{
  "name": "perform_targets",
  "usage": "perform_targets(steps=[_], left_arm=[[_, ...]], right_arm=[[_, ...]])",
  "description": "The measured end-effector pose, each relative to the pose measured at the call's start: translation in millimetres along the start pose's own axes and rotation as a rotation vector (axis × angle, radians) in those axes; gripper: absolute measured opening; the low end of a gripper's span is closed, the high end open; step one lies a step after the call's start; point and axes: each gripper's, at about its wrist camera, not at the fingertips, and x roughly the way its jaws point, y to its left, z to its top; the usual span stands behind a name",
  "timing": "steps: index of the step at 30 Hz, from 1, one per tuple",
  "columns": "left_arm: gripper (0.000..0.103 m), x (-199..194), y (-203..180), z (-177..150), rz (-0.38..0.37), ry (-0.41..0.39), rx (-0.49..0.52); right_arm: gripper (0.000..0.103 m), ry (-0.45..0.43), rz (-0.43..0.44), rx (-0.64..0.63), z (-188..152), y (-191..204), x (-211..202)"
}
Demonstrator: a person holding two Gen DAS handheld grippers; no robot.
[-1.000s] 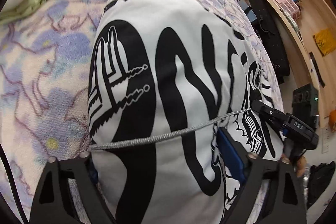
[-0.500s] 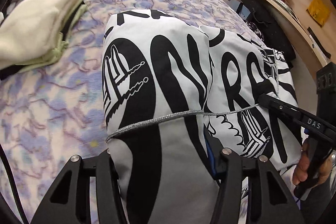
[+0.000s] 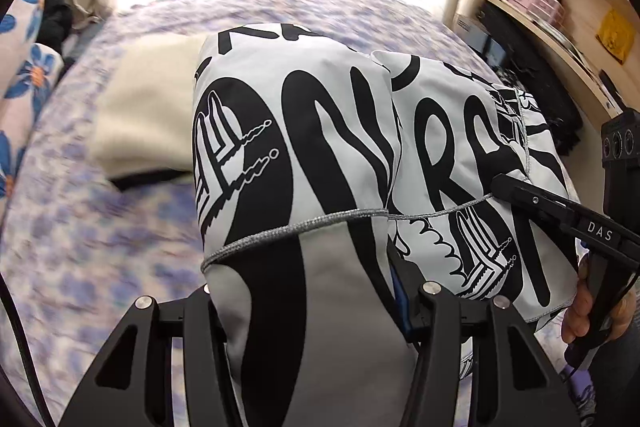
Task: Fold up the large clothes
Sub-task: 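Grasp the folded jacket with both grippers and lift it, then place the folded jacket on top of the folded fleece garment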
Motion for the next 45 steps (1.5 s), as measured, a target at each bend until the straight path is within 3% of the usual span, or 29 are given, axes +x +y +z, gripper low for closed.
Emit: perform_targets(steps=[9, 12, 18, 20, 22, 24, 26, 29, 34, 37, 39, 40, 42, 44, 45], left_arm=[[0.051, -9.7, 131.7, 95.4, 0.08, -0.066, 0.039], [0.052, 8.0, 166.2, 134.3, 0.113, -0.095, 0.094], [0.053, 69.5, 230.0, 207.2, 0.136, -0.072, 0.117], [0.054, 93.4, 244.0, 214.1, 0.141, -0.057, 0.11], [0.065, 126.7, 261.9, 213.5, 0.178, -0.009, 0.097], [0.086, 147.6, 278.6, 204.4, 0.183, 0.014, 0.047], [0.1, 151.2, 296.2, 196.0, 0.168, -0.02, -0.012], [0.1, 144.6, 304.5, 188.3, 0.16, -0.059, -0.018], [0.098, 110.1, 295.2, 181.4, 0.259, -0.114, 0.006], [0.087, 74.2, 293.9, 178.5, 0.295, -0.202, -0.004], [0.066, 56.5, 302.2, 174.5, 0.266, -0.245, -0.048], [0.059, 53.2, 303.5, 174.3, 0.261, -0.247, -0.062], [0.029, 55.5, 309.7, 167.3, 0.253, -0.224, -0.097], [0.017, 63.5, 315.0, 160.5, 0.241, -0.189, -0.121], [0.016, 68.4, 315.8, 156.0, 0.239, -0.186, -0.127]], right_arm=[[0.022, -0.054, 0.071, -0.018, 82.0, 80.7, 99.3], [0.022, -0.08, 0.095, 0.022, 111.6, 86.5, 139.7], [0.022, -0.092, 0.143, 0.135, 160.5, 73.2, 224.8], [0.023, -0.076, 0.142, 0.151, 164.4, 64.1, 252.5], [0.03, -0.02, 0.085, 0.141, 159.7, 53.4, 286.0], [0.042, -0.006, 0.059, 0.136, 152.1, 45.2, 304.4], [0.044, -0.013, 0.09, 0.131, 149.3, 42.7, 302.8], [0.046, 0.019, 0.054, 0.06, 151.8, 55.3, 294.4], [0.046, 0.049, -0.079, -0.016, 155.7, 76.6, 267.7], [0.046, -0.009, -0.105, -0.038, 152.0, 80.5, 241.8], [0.046, -0.089, -0.12, -0.061, 149.7, 85.9, 223.1], [0.046, -0.136, -0.125, -0.085, 147.2, 92.5, 213.2], [0.046, -0.16, -0.121, -0.131, 144.8, 105.5, 206.7], [0.043, -0.147, -0.105, -0.173, 142.7, 117.4, 209.3], [0.037, -0.127, -0.108, -0.196, 138.6, 123.6, 214.5]])
